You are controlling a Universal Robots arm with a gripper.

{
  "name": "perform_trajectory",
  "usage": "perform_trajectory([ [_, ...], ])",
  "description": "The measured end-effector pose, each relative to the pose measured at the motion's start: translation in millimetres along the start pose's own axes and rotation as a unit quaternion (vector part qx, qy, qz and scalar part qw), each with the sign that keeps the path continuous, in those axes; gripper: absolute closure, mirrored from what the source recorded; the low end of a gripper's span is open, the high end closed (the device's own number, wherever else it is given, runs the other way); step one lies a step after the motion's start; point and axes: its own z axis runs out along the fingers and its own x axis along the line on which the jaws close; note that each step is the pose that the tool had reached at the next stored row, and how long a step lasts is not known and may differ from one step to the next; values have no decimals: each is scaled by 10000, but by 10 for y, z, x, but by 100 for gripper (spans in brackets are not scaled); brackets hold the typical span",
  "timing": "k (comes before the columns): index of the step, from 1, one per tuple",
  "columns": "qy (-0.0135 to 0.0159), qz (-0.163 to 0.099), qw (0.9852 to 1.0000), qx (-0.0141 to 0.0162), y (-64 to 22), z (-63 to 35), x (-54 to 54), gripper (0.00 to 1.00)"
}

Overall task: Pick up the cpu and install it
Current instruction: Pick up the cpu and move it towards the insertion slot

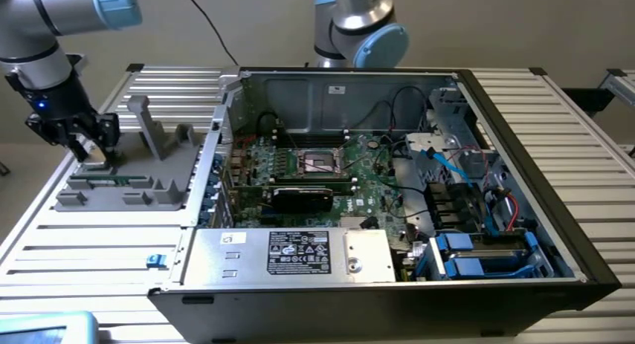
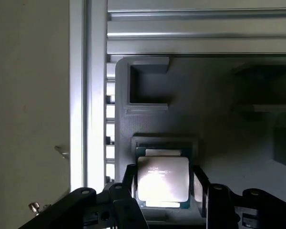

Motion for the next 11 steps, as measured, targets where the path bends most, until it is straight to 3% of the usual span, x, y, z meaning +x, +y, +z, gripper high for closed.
perform_trajectory([
  [11,1,1,10000,0,15,-499,16,45],
])
